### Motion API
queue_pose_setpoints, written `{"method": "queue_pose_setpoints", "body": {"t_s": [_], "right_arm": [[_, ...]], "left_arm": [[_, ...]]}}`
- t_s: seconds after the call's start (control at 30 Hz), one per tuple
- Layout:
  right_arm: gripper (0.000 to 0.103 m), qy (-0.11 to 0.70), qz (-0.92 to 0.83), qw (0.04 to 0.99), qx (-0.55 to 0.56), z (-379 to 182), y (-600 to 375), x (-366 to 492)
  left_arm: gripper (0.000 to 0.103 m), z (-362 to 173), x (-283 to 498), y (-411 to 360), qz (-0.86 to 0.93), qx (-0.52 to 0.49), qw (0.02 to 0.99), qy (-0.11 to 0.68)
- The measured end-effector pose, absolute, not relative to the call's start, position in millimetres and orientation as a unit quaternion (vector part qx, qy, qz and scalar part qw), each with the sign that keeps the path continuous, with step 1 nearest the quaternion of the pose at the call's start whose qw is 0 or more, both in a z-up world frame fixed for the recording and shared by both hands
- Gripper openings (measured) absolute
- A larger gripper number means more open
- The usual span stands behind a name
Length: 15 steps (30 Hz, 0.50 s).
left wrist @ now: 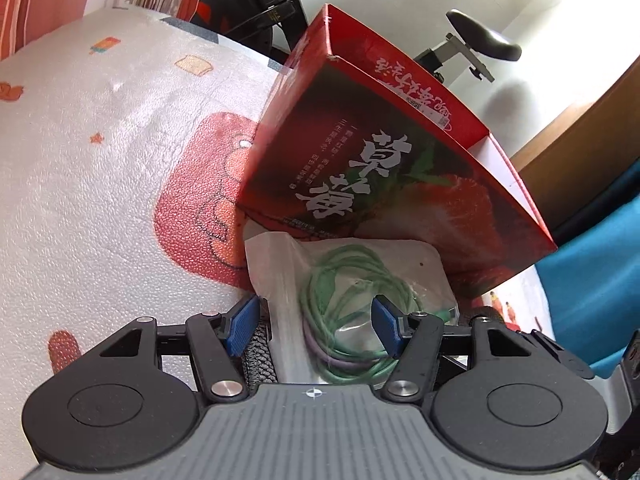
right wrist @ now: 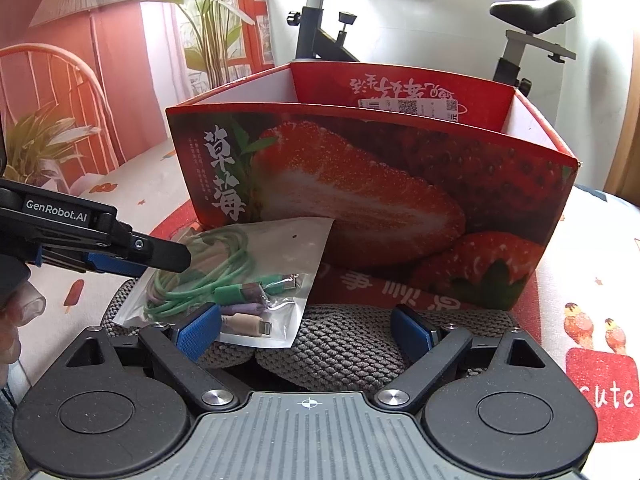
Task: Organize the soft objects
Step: 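Close the left tool on the edge of the cable bag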
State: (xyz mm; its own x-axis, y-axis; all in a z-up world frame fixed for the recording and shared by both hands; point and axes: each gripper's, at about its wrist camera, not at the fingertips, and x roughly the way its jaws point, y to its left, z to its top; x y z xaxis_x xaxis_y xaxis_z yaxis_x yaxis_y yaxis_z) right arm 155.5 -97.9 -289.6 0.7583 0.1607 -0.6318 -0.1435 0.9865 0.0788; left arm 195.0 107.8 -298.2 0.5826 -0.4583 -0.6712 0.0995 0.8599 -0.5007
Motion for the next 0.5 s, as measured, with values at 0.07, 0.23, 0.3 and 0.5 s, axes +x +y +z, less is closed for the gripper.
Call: {"method": "queue_pose_setpoints", "body": {"t_s": [0.07,0.23,0.3,0.5], "right_arm": [[0.09,0.339,0.083,0.937,0.012,-289.6,-98.2,156.0],[0.089,0.342,0.083,0.936,0.012,-289.5,-98.2,157.3],[0.087,0.344,0.082,0.935,0.012,-288.4,-98.9,158.3],[0.079,0.357,0.099,0.929,0.007,-283.0,-97.3,162.5]], "left_arm": [[0.064,-300.4,194.1,112.3,-0.164,-0.224,0.861,0.425],[0.03,-301.3,188.7,108.3,-0.167,-0.205,0.871,0.415],[0.016,-301.7,186.9,108.6,-0.164,-0.199,0.875,0.409],[0.011,-299.7,185.7,110.6,-0.161,-0.187,0.881,0.403]]}}
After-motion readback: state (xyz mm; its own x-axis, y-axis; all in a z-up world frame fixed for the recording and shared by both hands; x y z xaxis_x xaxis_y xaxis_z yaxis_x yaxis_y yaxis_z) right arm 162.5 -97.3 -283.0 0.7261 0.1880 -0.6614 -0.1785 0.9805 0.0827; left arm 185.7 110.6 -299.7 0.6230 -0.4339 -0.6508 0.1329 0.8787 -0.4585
